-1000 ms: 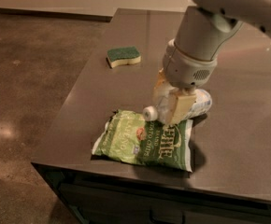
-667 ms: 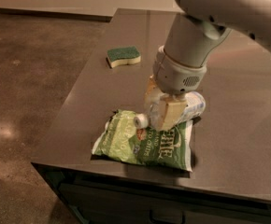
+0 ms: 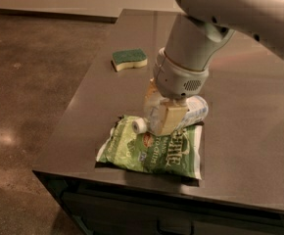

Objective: Move blue plastic bottle near green jalapeno chip bag

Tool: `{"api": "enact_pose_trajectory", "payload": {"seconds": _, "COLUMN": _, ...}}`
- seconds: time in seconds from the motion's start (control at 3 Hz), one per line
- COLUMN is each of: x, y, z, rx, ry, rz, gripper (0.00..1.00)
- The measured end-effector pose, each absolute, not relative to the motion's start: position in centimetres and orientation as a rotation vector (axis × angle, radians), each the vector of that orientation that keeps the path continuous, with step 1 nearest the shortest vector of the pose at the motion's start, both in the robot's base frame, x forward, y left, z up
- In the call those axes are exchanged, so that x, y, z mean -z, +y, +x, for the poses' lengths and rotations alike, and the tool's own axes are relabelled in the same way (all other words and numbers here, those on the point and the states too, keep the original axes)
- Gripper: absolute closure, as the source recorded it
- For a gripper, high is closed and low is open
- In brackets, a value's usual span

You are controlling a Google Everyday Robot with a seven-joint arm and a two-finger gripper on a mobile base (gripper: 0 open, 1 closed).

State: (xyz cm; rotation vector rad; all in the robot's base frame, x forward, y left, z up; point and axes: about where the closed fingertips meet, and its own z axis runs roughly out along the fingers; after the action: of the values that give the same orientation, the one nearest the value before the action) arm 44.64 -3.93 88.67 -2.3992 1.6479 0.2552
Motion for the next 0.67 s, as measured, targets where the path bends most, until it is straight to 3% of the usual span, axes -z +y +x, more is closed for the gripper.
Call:
{"api": "enact_pose_trajectory", "payload": {"seconds": 0.33, "x": -88.67, "y": -3.85, "z": 44.66, "rx": -0.252, "ry": 1.646, "rz": -2.398, "gripper": 0.13}}
{"api": "enact_pose_trajectory", "payload": {"seconds": 0.67, "x": -88.67, "y": -3.78, "z": 44.67, "rx": -0.250, "ry": 1.644, "rz": -2.396, "gripper": 0.00}}
